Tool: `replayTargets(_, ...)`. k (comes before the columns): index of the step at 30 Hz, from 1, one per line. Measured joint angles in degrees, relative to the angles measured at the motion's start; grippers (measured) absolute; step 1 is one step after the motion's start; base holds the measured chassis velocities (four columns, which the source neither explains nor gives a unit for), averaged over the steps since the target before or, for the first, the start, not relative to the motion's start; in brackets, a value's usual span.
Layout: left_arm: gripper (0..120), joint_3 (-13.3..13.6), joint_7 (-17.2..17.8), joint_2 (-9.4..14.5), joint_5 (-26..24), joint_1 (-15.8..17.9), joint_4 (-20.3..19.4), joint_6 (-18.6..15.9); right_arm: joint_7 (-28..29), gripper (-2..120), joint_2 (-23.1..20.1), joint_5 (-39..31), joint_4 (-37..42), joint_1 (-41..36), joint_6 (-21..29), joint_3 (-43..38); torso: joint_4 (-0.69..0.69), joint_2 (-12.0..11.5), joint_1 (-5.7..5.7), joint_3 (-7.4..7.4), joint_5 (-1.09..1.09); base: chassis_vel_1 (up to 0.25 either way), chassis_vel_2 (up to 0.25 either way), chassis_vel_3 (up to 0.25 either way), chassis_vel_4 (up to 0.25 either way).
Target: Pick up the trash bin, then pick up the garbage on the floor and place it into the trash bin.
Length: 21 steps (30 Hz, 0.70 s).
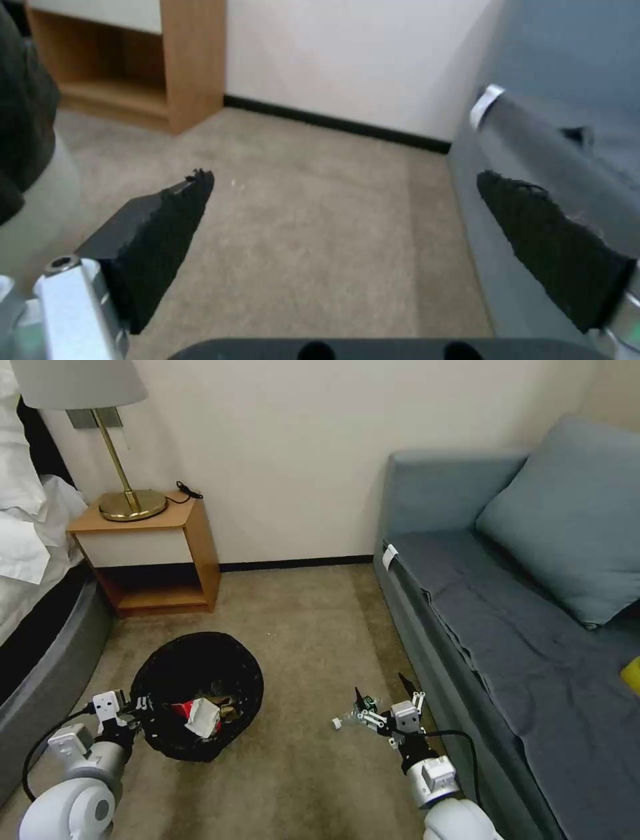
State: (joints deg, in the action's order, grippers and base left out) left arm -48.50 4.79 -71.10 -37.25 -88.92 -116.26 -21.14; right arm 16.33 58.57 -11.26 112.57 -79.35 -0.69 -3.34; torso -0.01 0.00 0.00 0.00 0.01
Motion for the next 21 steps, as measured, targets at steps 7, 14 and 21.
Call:
replayTargets(7, 3, 0.19, -0.76, -0.09, 2.04, -0.18, -0.41, 0.66, 4.18, 100, -4.31, -15.30, -4.31, 15.18, 6.40, 10.37, 0.01, 0.00, 0.01, 0.01, -0.01, 0.000, 0.000, 0.000, 0.000)
replayTargets(14, 3, 0.62, -0.99, -1.54, 4.41, -0.16, -1.43, 1.17, 12.55, 100, -3.41, -33.24, -11.43, 31.99, 12.40, 22.54, 0.01, 0.00, 0.01, 0.01, 0.00, 0.000, 0.000, 0.000, 0.000)
replayTargets(21, 3, 0.74, -1.32, -2.58, 5.18, 0.22, -0.82, 2.16, 24.56, 100, 3.00, -52.49, -23.18, 45.24, 21.72, 29.86, 0.00, 0.00, 0.01, 0.01, -0.02, 0.000, 0.000, 0.000, 0.000)
